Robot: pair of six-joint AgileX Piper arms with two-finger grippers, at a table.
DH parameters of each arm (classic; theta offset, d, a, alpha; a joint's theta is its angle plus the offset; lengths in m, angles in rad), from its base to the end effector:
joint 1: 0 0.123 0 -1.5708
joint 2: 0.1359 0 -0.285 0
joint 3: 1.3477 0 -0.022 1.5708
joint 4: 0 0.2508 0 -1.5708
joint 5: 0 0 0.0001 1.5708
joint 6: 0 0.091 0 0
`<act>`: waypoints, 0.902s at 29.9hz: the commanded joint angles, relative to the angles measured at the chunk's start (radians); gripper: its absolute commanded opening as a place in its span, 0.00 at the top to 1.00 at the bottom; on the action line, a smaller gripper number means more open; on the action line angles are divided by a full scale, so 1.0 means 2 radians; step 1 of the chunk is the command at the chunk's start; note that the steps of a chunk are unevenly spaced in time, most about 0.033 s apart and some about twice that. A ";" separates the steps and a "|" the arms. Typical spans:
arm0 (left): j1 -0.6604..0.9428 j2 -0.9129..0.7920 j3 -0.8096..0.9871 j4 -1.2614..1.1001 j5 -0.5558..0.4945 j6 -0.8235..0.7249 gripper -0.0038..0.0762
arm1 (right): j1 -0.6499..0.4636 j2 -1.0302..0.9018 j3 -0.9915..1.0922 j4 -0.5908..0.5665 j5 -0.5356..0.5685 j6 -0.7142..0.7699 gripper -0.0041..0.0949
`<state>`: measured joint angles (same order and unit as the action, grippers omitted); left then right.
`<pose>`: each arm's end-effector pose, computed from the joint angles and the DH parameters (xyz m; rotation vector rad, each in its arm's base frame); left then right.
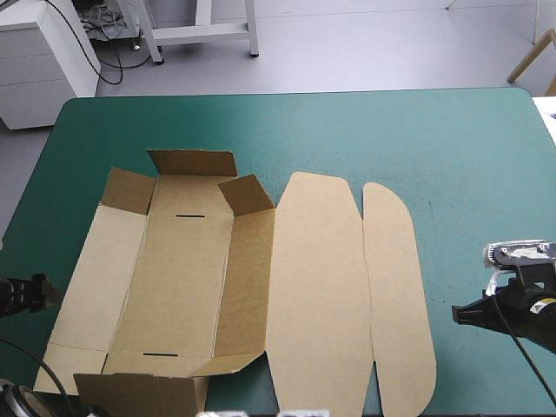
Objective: Fold the box
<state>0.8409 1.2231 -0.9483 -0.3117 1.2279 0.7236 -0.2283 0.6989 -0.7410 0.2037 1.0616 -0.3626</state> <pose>0.1565 0.1355 0.2906 -0.2810 2.8023 -0.1493 0.1093 -0.0089 0.3169 -0.1158 2.4710 0.0121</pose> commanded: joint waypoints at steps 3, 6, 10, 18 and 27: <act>0.001 -0.006 0.020 -0.025 0.033 0.000 0.08 | 0.000 -0.001 -0.013 0.006 -0.023 -0.006 0.98; 0.001 0.004 0.048 -0.025 0.028 0.008 0.08 | 0.000 -0.001 -0.013 0.006 -0.023 -0.007 0.98; 0.001 0.029 0.065 -0.031 0.019 0.016 0.08 | 0.000 -0.001 -0.013 0.006 -0.022 -0.007 0.98; -0.009 0.077 0.065 -0.075 0.027 0.045 0.08 | 0.000 -0.001 -0.013 0.007 -0.018 -0.007 0.98; -0.096 0.086 0.065 -0.086 0.037 0.046 0.08 | 0.000 -0.001 -0.013 0.007 -0.016 -0.007 0.98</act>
<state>0.7093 1.4177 -0.7999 -0.4427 1.2015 0.8133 -0.2275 0.6989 -0.7410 0.2037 1.0625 -0.3651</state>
